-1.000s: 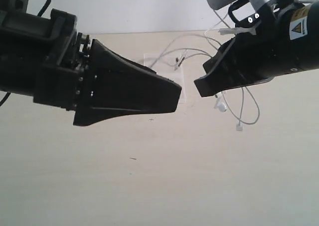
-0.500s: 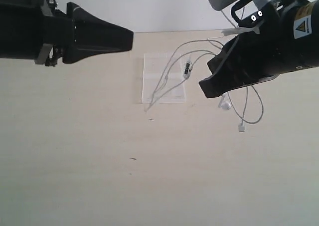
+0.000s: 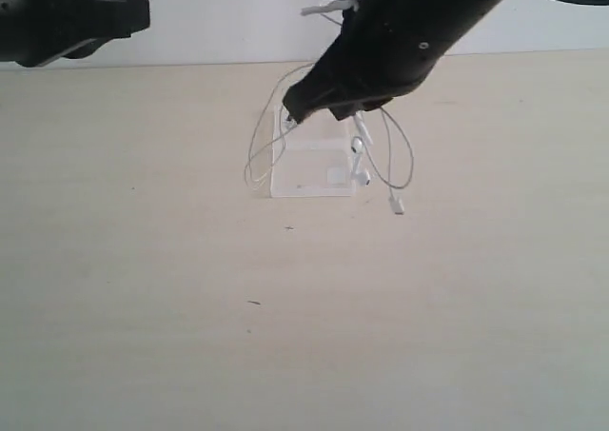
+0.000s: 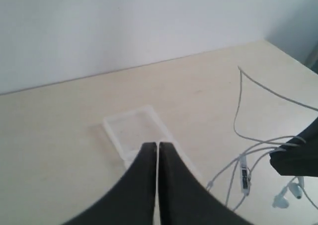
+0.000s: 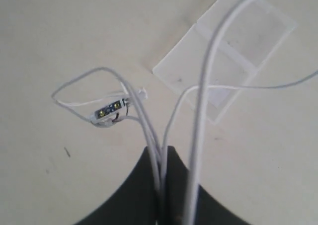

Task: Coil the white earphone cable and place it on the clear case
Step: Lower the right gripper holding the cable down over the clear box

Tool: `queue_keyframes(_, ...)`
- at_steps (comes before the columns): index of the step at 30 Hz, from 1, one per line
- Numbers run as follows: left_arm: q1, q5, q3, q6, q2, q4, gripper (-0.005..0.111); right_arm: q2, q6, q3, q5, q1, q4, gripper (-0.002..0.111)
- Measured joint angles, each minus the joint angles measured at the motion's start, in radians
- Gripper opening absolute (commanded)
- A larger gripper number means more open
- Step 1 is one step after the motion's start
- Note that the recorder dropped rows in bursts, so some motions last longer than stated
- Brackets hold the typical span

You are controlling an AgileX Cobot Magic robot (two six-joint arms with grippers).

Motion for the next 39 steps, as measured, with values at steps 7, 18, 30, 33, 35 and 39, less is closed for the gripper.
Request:
queue_keyframes(7, 0.000, 0.286, 0.065, 0.060, 0.000, 0.000, 0.000, 0.249, 0.129, -0.232, 0.006, -0.147, 0.052, 0.000)
queue_keyframes(18, 0.000, 0.528, 0.116, 0.073, 0.000, -0.002, 0.000, 0.487, 0.155, -0.422, -0.012, -0.181, 0.220, 0.000)
queue_keyframes(30, 0.000, 0.526, 0.116, 0.073, 0.000, -0.002, 0.000, 0.552, 0.371, -0.528, -0.028, -0.181, 0.164, 0.000)
queue_keyframes(33, 0.000, 0.526, 0.116, 0.073, 0.000, -0.002, 0.000, 0.558, 0.427, -0.528, -0.028, -0.181, 0.140, 0.000)
queue_keyframes(35, 0.000, 0.526, 0.116, 0.073, 0.000, -0.004, 0.000, 0.562, 0.453, -0.528, -0.026, -0.181, 0.134, 0.000)
queue_keyframes(39, 0.000, 0.526, 0.116, 0.075, 0.000, -0.004, 0.000, 0.573, 0.517, -0.530, -0.021, -0.181, 0.100, 0.000)
